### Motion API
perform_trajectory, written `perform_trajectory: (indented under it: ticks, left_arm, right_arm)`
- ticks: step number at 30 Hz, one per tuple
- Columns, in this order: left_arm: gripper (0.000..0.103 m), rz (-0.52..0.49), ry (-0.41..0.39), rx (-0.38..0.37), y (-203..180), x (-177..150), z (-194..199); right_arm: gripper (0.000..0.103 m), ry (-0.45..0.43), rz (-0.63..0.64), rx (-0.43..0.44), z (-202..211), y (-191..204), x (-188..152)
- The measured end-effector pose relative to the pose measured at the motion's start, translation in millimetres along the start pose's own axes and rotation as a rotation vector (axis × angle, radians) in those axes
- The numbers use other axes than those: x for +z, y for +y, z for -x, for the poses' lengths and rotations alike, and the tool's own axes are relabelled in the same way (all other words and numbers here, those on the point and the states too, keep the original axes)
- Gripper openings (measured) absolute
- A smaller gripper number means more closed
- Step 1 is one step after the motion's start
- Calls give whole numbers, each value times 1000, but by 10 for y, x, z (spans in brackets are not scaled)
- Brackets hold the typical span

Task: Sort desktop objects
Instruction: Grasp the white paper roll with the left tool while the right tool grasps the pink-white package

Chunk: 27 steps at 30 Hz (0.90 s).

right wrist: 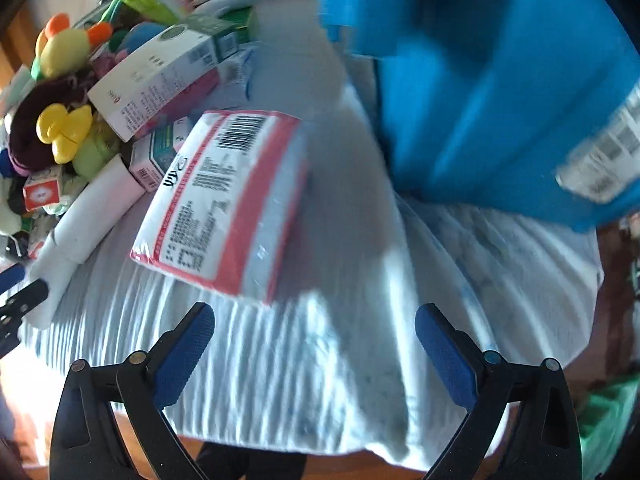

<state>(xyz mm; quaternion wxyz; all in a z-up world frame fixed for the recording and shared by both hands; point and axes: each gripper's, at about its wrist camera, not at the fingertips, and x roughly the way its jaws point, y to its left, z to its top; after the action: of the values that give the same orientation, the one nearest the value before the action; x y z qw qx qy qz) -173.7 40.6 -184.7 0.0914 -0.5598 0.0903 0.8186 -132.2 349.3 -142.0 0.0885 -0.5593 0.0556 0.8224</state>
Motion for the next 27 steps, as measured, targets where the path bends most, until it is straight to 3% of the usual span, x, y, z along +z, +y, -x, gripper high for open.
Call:
perform_trajectory:
  ticks: [4,7,12,15,18,19,20,24,27]
  left_arm:
    - [63,-27,34,-5,58,10,-69]
    - [50,-34,22,-23,109,59,6]
    - [50,6,17,-69,324,96,121]
    - [50,-11,32,-74,334,120,143]
    - [49,-17,49,-73,352,129,186]
    - [49,-17,53,-70,370,126,211]
    - [49,-12,61,-70,399,122,241]
    - [49,7,90,-72,518,111,365]
    - [49,-3,92,-58,542,148,449]
  right_arm:
    - [103,-43,-9,42,157,166,39]
    - [103,-57,-7,26,138,350,141]
    - [103,-67,-65,20,-29,538,331]
    - [103,-23,-57,-40,-268,569,383]
    - [100,48,-69,-6,-387,532,315]
    - [86,56,-55,3,-353,534,262]
    - [84,66,-24,-14,-298,546,194]
    - [84,139,11,24,-176,484,-72]
    - [91,137,1,23,-122,431,-101]
